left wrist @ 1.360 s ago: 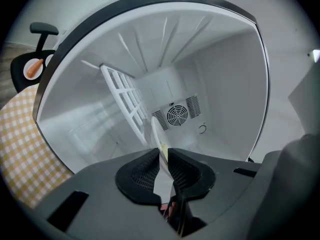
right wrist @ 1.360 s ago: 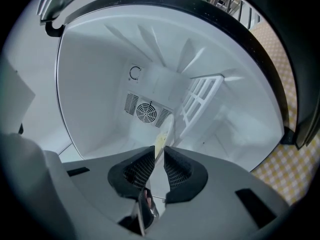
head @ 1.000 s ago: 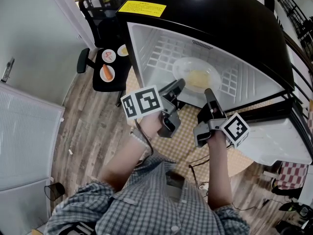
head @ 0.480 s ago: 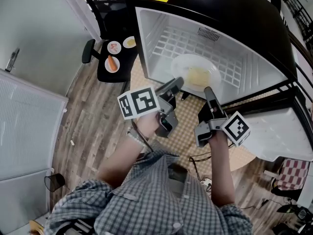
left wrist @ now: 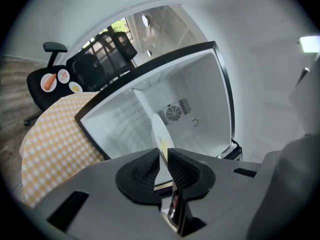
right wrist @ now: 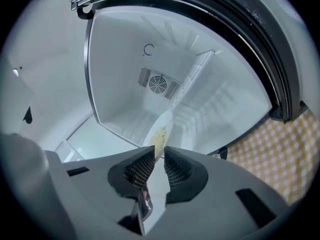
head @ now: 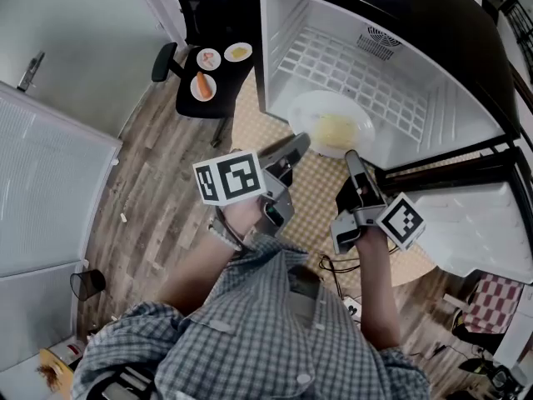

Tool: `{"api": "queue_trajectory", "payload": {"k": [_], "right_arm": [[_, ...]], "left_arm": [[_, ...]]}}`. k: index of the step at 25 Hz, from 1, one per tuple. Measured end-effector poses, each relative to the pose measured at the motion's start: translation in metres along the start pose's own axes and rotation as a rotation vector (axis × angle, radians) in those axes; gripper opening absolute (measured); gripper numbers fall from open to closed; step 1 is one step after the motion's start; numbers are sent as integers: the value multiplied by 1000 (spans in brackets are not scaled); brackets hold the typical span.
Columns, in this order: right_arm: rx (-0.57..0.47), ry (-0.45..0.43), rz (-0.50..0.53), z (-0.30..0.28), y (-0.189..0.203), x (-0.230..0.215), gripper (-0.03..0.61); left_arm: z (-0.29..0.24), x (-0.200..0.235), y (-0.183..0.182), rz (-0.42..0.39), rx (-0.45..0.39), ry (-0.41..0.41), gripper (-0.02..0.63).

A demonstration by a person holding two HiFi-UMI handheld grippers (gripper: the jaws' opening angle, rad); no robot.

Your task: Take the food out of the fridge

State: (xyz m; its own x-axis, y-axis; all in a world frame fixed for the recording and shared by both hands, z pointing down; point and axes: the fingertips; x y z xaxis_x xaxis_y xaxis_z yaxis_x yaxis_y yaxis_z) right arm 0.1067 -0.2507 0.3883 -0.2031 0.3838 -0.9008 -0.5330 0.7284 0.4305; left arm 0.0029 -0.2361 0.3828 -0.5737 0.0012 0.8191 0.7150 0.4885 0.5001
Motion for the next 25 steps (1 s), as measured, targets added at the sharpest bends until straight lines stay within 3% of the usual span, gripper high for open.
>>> {"api": "queue_trajectory", "payload": {"k": [16,25], "right_arm": [[158,35,-56,1,68,-30,54],[250,163,-85,13,105,-76,55]], "left_arm": [[32,61,34,14,38,-103,54],[34,107,62,72,114,-172,52]]}}
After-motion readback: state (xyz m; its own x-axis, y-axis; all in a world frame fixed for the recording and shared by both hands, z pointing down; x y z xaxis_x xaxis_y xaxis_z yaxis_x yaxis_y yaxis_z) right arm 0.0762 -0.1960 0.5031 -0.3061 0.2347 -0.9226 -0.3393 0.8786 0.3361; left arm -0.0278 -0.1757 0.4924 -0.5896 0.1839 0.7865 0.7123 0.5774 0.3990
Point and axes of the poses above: the fingertips, and each gripper's own axes: z backward along the fingers, x to its left, y out of its underside, and after that the axes turned 10 degrees about -y, right-handed
